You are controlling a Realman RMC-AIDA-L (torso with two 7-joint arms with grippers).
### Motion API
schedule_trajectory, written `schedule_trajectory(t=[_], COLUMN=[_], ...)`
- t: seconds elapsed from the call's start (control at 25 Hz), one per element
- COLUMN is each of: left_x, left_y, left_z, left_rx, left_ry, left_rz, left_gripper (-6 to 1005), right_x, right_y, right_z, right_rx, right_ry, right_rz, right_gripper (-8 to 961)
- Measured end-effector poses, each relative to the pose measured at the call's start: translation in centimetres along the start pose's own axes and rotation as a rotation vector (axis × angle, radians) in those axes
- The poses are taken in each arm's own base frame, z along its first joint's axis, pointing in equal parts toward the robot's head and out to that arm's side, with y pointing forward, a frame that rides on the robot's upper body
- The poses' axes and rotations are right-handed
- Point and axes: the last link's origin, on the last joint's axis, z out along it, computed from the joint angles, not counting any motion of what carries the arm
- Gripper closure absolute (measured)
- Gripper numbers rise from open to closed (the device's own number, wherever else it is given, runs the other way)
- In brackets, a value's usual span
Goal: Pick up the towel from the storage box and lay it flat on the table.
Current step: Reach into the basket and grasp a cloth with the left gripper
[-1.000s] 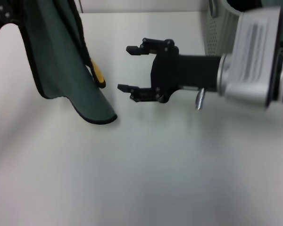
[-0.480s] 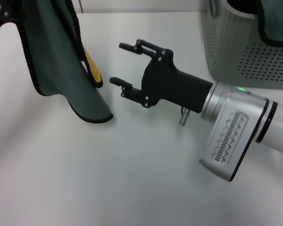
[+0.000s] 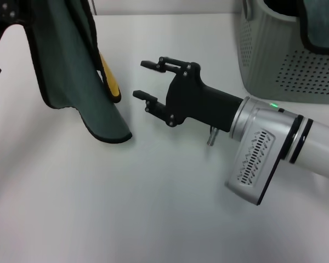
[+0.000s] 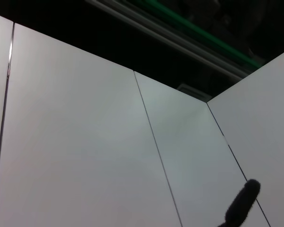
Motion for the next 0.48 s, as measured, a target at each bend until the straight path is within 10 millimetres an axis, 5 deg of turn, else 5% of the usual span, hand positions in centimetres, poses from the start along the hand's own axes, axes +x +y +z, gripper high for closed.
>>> schedule_trajectory(t=[0.48], left_x=[-0.24], left_y=[0.19], left_z=[0.94], left_rx=[0.011], left_ry=[0.030], left_rz=[-0.031], left_gripper=[989], right_x=[0.41], right_y=[0.70], right_z=[0.40], right_rx=[-0.058], right_ry=[0.010], right_rz=[-0.057], right_gripper=[464])
